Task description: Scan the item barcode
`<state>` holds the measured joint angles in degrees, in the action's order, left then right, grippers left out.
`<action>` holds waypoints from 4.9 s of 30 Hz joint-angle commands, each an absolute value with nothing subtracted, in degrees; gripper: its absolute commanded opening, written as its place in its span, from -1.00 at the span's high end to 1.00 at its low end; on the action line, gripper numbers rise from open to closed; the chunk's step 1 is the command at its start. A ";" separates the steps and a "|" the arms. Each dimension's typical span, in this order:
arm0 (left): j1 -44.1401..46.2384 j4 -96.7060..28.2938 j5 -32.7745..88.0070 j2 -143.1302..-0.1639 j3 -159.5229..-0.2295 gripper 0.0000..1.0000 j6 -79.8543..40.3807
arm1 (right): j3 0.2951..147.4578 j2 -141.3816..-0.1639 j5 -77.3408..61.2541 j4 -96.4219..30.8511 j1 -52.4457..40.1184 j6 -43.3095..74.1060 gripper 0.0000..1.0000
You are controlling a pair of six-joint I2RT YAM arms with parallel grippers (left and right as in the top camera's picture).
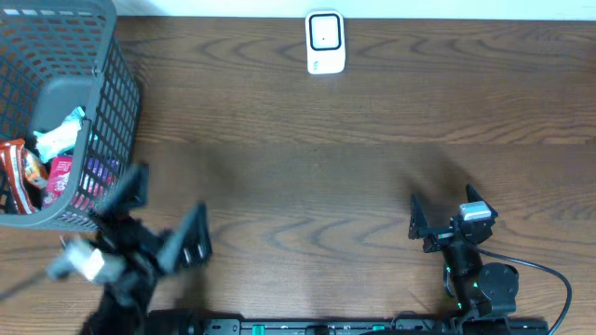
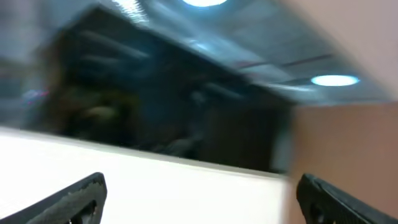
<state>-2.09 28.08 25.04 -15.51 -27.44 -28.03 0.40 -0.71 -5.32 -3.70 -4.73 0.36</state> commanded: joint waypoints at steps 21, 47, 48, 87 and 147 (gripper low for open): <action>-19.42 -46.89 -8.21 -83.31 -105.95 -0.96 3.20 | 0.32 -0.49 -5.04 -3.99 -4.38 0.14 -0.99; -33.04 -66.43 -3.01 -104.36 -105.73 -0.96 -29.06 | 0.32 -0.49 -5.04 -3.99 -4.38 0.14 -0.98; -33.04 -67.07 -3.01 -105.10 -105.73 -0.96 -30.11 | 0.32 -0.49 -5.04 -3.99 -4.38 0.14 -0.99; -32.71 -74.63 -6.85 -126.91 -102.24 0.85 -33.28 | 0.32 -0.49 -5.04 -3.99 -4.38 0.14 -0.98; 34.92 -56.29 9.15 -115.39 -110.04 0.85 -22.74 | 0.32 -0.49 -5.04 -3.99 -4.38 0.14 -0.99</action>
<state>33.58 -56.34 10.09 -112.79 -110.21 -23.70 0.40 -0.73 -5.32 -3.73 -4.73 0.34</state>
